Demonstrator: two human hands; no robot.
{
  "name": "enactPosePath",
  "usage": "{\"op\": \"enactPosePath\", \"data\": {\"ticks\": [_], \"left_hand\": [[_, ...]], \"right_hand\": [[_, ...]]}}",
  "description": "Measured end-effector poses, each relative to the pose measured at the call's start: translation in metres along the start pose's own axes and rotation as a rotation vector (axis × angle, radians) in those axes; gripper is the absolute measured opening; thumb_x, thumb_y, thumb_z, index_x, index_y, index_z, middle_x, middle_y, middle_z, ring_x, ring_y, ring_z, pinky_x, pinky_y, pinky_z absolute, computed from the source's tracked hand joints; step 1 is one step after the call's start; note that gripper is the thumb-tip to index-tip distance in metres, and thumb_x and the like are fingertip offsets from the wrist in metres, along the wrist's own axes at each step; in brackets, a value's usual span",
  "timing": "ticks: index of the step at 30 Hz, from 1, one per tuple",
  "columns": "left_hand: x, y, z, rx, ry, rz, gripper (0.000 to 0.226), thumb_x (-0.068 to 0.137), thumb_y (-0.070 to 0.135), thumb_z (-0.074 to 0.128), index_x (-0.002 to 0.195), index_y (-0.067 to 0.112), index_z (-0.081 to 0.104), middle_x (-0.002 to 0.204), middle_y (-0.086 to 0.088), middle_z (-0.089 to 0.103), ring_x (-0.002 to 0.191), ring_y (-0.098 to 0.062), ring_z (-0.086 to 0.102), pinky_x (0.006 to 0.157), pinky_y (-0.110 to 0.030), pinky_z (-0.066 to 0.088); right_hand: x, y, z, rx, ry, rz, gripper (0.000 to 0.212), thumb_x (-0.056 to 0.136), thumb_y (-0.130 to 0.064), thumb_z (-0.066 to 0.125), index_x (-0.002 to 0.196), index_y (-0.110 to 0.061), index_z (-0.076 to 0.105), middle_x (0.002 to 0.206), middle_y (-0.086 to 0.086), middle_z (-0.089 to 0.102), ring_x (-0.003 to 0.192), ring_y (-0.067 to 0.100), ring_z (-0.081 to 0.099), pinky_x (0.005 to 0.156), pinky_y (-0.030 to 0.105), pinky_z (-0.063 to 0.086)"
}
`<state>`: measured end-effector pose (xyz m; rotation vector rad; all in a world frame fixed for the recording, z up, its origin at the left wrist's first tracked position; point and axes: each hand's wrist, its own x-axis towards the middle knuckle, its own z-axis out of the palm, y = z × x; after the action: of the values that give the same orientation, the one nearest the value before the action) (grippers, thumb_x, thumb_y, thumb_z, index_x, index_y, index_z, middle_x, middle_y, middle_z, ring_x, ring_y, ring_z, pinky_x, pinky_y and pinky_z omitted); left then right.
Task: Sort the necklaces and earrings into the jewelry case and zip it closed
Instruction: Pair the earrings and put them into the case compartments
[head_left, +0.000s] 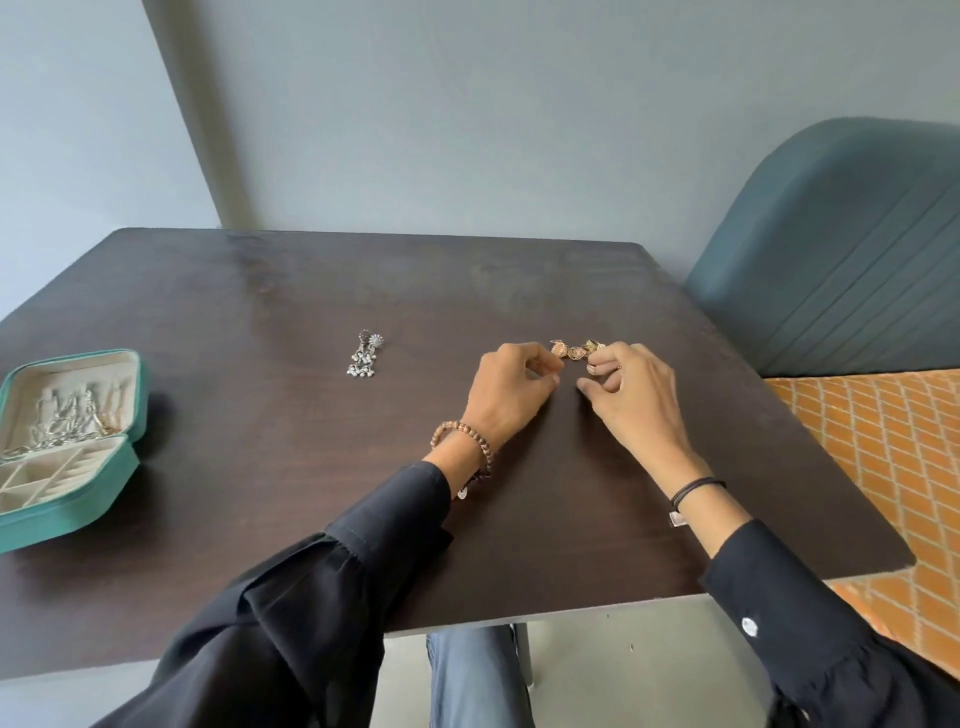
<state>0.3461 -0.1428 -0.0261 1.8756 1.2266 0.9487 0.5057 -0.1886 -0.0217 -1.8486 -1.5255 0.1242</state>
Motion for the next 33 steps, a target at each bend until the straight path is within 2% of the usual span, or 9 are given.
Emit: {"op": "enactPosePath", "data": {"ticks": [4, 7, 12, 17, 20, 23, 26, 29, 33], "left_hand": [[0.009, 0.006, 0.015, 0.061, -0.017, 0.027, 0.023, 0.087, 0.012, 0.064, 0.103, 0.023, 0.076, 0.093, 0.009, 0.074, 0.086, -0.013, 0.070, 0.087, -0.036, 0.058], [0.013, 0.011, 0.019, 0.152, -0.051, 0.033, 0.031, 0.089, 0.016, 0.060, 0.113, 0.029, 0.073, 0.101, 0.012, 0.074, 0.097, -0.014, 0.068, 0.085, -0.034, 0.056], [0.016, 0.014, 0.021, 0.311, -0.099, 0.096, 0.038, 0.092, 0.018, 0.056, 0.120, 0.041, 0.068, 0.115, 0.012, 0.069, 0.104, -0.018, 0.065, 0.073, -0.029, 0.045], [0.015, 0.014, 0.019, 0.323, -0.102, 0.123, 0.035, 0.093, 0.018, 0.058, 0.121, 0.037, 0.068, 0.119, 0.010, 0.067, 0.108, -0.018, 0.063, 0.075, -0.027, 0.043], [0.013, 0.009, 0.018, 0.281, -0.078, 0.125, 0.028, 0.093, 0.021, 0.064, 0.118, 0.031, 0.070, 0.117, 0.008, 0.068, 0.100, -0.018, 0.064, 0.081, -0.031, 0.051], [0.007, 0.007, 0.014, 0.209, -0.030, 0.111, 0.021, 0.091, 0.022, 0.069, 0.110, 0.028, 0.072, 0.106, 0.010, 0.072, 0.090, -0.019, 0.066, 0.082, -0.040, 0.057], [-0.002, 0.005, 0.009, 0.098, -0.016, 0.062, 0.018, 0.089, 0.013, 0.067, 0.102, 0.023, 0.074, 0.077, 0.016, 0.068, 0.080, -0.016, 0.070, 0.067, -0.042, 0.062], [-0.009, 0.006, -0.003, -0.009, 0.021, 0.066, 0.014, 0.092, 0.007, 0.068, 0.101, 0.013, 0.077, 0.080, 0.001, 0.074, 0.073, -0.012, 0.073, 0.054, -0.037, 0.062], [-0.053, 0.002, -0.057, -0.238, 0.158, 0.033, 0.011, 0.091, 0.008, 0.074, 0.101, 0.008, 0.078, 0.084, -0.005, 0.078, 0.076, -0.009, 0.075, 0.060, -0.028, 0.063]], "right_hand": [[0.000, 0.012, 0.001, -0.089, 0.031, -0.017, 0.025, 0.089, -0.022, 0.075, 0.111, -0.010, 0.071, 0.104, 0.007, 0.061, 0.071, 0.017, 0.058, 0.078, 0.022, 0.040], [0.002, 0.012, 0.003, -0.126, 0.019, -0.047, 0.022, 0.093, -0.021, 0.070, 0.112, -0.011, 0.072, 0.097, 0.007, 0.058, 0.084, 0.027, 0.063, 0.080, 0.030, 0.044], [0.006, 0.010, 0.004, -0.169, -0.015, -0.066, 0.011, 0.096, -0.017, 0.065, 0.100, -0.013, 0.075, 0.090, 0.001, 0.049, 0.086, 0.031, 0.063, 0.073, 0.025, 0.037], [0.007, 0.008, 0.003, -0.106, -0.063, -0.064, 0.009, 0.095, -0.014, 0.066, 0.094, -0.015, 0.075, 0.091, 0.002, 0.056, 0.083, 0.027, 0.065, 0.073, 0.021, 0.034], [0.004, 0.005, 0.001, -0.017, -0.087, -0.036, 0.010, 0.096, -0.018, 0.067, 0.095, -0.014, 0.076, 0.100, 0.001, 0.065, 0.086, 0.018, 0.067, 0.074, 0.017, 0.036], [-0.001, 0.000, -0.002, 0.124, -0.126, 0.030, 0.009, 0.095, -0.026, 0.069, 0.096, -0.021, 0.076, 0.098, -0.003, 0.074, 0.089, 0.013, 0.070, 0.084, 0.028, 0.053], [-0.006, -0.004, -0.004, 0.325, -0.154, 0.100, 0.007, 0.095, -0.024, 0.071, 0.097, -0.019, 0.075, 0.093, 0.001, 0.077, 0.079, 0.008, 0.072, 0.068, 0.019, 0.057], [-0.009, -0.016, -0.008, 0.477, -0.164, 0.084, 0.007, 0.096, -0.014, 0.069, 0.099, -0.009, 0.073, 0.090, 0.005, 0.076, 0.076, 0.006, 0.071, 0.064, 0.016, 0.053], [-0.034, -0.067, -0.010, 0.587, -0.294, -0.050, 0.010, 0.097, -0.008, 0.067, 0.105, -0.009, 0.072, 0.095, 0.003, 0.078, 0.088, 0.012, 0.074, 0.072, 0.022, 0.058]]}}
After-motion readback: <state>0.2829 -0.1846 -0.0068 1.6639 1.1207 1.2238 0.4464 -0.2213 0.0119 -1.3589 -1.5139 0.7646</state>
